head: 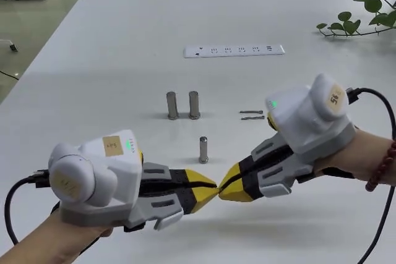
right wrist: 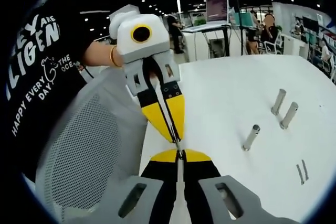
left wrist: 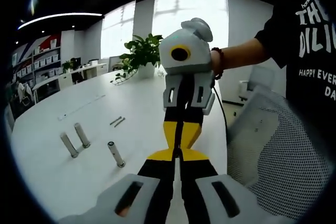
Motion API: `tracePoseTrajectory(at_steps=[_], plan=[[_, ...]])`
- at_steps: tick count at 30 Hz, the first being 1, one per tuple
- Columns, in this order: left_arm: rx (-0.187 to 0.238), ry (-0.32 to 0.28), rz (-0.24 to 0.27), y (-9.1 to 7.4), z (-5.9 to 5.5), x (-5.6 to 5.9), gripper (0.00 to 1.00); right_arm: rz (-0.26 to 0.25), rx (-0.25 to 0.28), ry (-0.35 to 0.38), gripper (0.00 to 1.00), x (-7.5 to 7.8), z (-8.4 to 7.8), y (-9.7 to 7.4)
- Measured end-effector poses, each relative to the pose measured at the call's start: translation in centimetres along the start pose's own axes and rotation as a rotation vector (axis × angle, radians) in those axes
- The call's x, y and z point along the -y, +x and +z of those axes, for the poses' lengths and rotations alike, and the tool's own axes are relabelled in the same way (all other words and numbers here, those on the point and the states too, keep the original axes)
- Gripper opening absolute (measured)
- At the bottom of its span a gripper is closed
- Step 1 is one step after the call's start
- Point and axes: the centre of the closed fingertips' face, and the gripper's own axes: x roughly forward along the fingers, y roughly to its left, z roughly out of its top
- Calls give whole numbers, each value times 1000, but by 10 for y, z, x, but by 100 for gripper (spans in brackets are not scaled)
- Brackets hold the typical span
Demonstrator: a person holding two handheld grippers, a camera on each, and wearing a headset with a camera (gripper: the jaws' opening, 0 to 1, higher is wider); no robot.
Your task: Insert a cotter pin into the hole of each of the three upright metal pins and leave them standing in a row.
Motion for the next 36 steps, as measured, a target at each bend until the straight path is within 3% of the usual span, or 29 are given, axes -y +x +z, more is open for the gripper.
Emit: tracePoseTrajectory(at_steps=[4,5,14,18,24,33,36], plan=[[-16,-5,24,1,-3,-4,2,-9,-32,-43,0,0,-2,2],[-20,23,22,2,-4,-3,2,-15,-40,-50,0,1,-3,3],[-58,7,57,2,-14,-9,3,-45,-85,-100,0,9,-6,2],[-54,-6,82,2,-15,-13,8,-76,-129,-112,0,16,-11,-2],[-47,-24,136,1,-18,-24,15,-123,-180,-121,0,29,-17,-6],[-101,-21,261,4,-31,-46,16,-174,-252,-105,0,49,-22,-10],[-84,-54,291,7,-28,-53,16,-186,-262,-75,0,55,-23,-10]])
